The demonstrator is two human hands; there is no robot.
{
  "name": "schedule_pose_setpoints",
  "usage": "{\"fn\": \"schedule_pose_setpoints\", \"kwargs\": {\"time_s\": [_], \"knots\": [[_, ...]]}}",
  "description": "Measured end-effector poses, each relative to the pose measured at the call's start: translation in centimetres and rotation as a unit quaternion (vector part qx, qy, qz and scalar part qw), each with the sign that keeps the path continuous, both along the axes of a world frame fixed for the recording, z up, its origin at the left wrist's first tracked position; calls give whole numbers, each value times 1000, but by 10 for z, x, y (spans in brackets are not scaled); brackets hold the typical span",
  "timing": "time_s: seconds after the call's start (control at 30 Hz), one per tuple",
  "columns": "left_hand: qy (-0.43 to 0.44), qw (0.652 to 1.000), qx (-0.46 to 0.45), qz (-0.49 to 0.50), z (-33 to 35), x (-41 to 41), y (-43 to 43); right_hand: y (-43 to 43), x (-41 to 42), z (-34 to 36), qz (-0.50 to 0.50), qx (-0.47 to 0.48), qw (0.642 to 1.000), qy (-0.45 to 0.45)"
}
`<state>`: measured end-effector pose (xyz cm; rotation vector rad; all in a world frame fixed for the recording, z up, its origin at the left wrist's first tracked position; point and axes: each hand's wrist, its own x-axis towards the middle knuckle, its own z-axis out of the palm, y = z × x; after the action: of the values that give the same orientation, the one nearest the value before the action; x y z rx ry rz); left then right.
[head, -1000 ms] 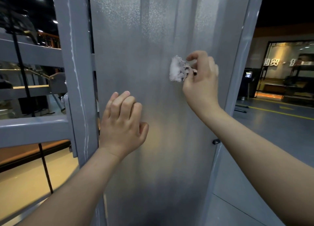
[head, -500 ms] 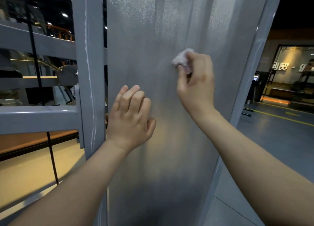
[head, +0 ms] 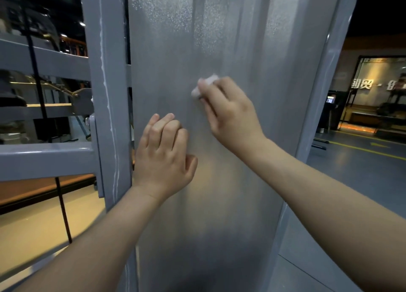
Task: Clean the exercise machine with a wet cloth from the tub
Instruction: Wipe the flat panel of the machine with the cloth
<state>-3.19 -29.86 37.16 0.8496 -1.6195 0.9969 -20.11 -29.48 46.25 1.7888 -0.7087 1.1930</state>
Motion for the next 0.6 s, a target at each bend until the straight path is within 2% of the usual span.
{"fn": "schedule_pose_setpoints", "kwargs": {"time_s": [0.07,0.13,0.2,0.27,0.37,0.43,0.47,0.5,0.53,0.6], "knots": [[10,1000,0,-11,2,-2,3,1,-11,4,-66,-32,997,40],[22,999,1,-23,4,-5,7,-1,-23,15,-139,-70,987,-45],[29,999,0,-32,9,-10,11,-2,-31,18,-157,-64,975,-143],[29,998,-6,-48,19,-17,13,-4,-37,1,-141,-54,976,-156],[19,997,-11,-71,36,-30,10,-4,-57,-51,-140,-26,990,-7],[5,998,-9,-63,41,-34,5,0,-80,-73,-156,0,983,97],[-7,999,-7,-50,40,-34,1,0,-92,-74,-171,12,978,121],[-20,999,-5,-36,39,-34,-2,-2,-103,-70,-191,21,974,117],[-31,999,-4,-24,37,-34,-4,-4,-113,-60,-215,29,973,75],[-39,999,-4,-9,36,-34,-8,-11,-127,-31,-258,28,962,-82]]}}
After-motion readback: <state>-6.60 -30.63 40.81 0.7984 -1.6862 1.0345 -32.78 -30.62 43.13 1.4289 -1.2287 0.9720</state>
